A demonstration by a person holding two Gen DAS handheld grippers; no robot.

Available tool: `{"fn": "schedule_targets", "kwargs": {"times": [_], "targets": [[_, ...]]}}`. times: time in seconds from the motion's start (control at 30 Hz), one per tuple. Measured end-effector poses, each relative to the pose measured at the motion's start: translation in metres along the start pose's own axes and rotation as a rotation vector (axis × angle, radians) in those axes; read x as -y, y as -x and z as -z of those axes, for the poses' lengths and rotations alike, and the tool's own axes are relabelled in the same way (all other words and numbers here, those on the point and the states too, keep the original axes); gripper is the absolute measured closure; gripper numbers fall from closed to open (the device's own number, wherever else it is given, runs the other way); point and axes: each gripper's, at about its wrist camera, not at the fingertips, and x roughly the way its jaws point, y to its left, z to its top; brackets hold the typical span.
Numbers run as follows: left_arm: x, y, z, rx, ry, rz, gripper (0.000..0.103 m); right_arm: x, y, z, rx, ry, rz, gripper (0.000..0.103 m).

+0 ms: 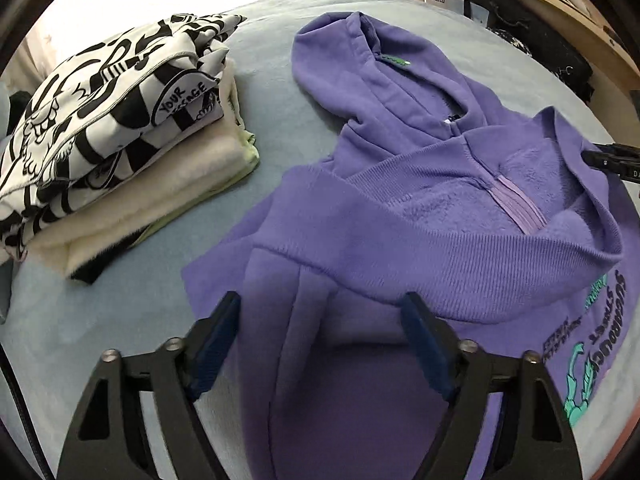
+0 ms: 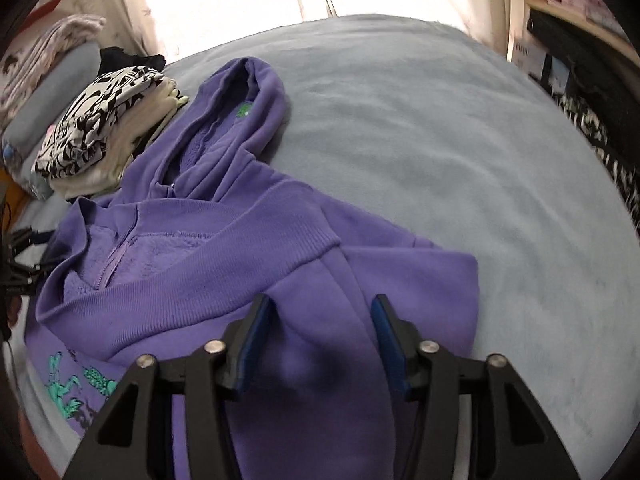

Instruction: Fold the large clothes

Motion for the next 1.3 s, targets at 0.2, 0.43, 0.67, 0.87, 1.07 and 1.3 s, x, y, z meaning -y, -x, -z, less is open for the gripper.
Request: {"fn": "schedule_targets", "kwargs": {"times": [0.2,0.43,0.67,0.87,1.07,1.3], "targets": [[-0.034,-0.002,-0.011,0.022,0.179,0.017,0.092,0.01,0.017,-0.003,0.088,-0.096,-0.019,0.092],[-0.085,-0.013,0.001,0.027,0.44,0.06,0.085,0.051,-0.002,-0.002,0.032,-0.344,-0.061,0.092],[-0.084,-0.009,0.002,0.044,0.402,0.027,0.072,0.054,-0.009,-0.003,-0.002,-0.376,-0.077,0.088],[-0.058,-0.018,-0.017,0.03,0.273,-0.079,0.042,0.046,-0.016,-0.011,-0.008,-0.31,-0.03,0.088],[-0.035,-0.019,-0.026,0.053,0.205,-0.17,0.094,0.036,-0.001,-0.01,0.058,-0.251,0.036,0.095],[-0.069,-0.031,-0.014,0.078,0.404,-0.083,0.094,0.047,-0.02,-0.013,0.036,-0.317,0.077,0.095]]}}
